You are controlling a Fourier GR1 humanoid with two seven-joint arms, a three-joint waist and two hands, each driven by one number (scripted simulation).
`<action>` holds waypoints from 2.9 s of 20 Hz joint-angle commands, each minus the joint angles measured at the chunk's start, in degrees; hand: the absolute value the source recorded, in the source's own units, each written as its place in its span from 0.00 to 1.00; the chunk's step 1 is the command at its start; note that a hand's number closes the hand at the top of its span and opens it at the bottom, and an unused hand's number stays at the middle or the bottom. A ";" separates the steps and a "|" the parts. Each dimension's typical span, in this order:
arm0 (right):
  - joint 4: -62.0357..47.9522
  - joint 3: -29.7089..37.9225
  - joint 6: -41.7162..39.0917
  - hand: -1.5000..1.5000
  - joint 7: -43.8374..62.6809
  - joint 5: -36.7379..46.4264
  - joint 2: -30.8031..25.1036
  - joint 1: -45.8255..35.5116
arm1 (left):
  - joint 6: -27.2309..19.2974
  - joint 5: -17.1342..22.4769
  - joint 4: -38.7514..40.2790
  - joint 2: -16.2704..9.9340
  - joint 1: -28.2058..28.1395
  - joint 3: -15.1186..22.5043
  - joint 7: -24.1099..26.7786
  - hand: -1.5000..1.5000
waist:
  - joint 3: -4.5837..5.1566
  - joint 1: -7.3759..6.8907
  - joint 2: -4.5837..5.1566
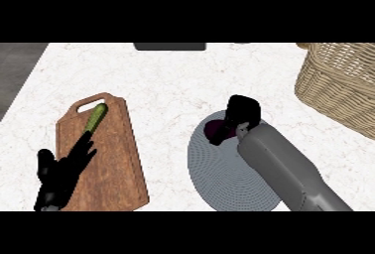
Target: Pick the eggplant from the placemat and place it in the basket
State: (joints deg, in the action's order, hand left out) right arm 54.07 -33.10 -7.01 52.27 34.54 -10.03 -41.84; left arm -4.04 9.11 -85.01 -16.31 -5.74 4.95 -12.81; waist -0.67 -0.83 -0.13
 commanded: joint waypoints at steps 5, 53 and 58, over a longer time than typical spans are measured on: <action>-4.22 8.44 19.50 1.00 7.97 6.87 1.33 -7.75 | 0.48 -0.71 4.63 0.68 -2.35 0.93 -1.22 0.50 | 0.66 0.16 0.51; -2.70 52.55 35.38 1.00 -12.88 2.17 -21.71 -10.91 | 1.03 -2.79 5.60 2.21 -0.24 -1.89 -1.91 0.50 | 0.64 0.48 0.44; -8.68 55.70 37.28 1.00 -21.85 -1.55 -22.34 -8.79 | 0.39 -4.28 4.56 3.22 -0.59 -0.84 -2.04 0.50 | 0.62 0.09 0.53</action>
State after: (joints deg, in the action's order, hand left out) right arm 48.66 20.13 28.80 35.86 35.95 -32.29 -52.29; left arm -2.97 6.48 -84.63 -14.54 -5.71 2.60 -13.33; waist -0.73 -0.84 -0.19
